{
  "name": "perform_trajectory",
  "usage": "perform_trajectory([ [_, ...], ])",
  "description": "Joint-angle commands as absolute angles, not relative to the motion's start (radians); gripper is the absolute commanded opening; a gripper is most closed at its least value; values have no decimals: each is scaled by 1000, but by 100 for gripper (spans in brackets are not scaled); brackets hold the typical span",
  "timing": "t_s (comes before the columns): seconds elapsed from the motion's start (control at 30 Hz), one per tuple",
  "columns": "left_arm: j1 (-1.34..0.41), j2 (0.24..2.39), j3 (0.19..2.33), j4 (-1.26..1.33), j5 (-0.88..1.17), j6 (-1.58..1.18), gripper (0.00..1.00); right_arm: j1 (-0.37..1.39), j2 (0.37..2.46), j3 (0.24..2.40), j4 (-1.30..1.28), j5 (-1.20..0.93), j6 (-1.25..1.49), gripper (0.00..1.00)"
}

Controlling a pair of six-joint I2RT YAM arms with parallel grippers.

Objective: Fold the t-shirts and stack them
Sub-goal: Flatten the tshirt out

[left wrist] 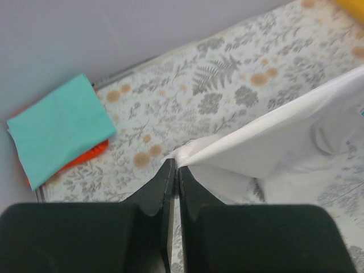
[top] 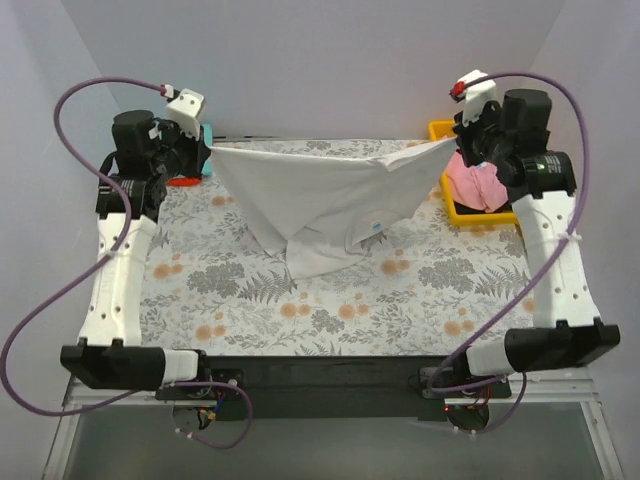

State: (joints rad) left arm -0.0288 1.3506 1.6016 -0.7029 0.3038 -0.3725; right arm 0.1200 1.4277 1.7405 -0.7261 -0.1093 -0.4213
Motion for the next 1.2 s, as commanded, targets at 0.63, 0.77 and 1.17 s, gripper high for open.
perform_trajectory([
  [0.63, -41, 1639, 2000, -517, 261, -538, 0, 115, 1533, 2098, -356, 55, -330, 1],
  [0.77, -40, 1869, 2277, -442, 238, -566, 0, 117, 1676, 2255, -276, 86, -316, 1],
  [1.17, -2, 1924, 2318, 155, 24, -595, 0, 115, 1677, 2336, 81, 121, -339, 1],
])
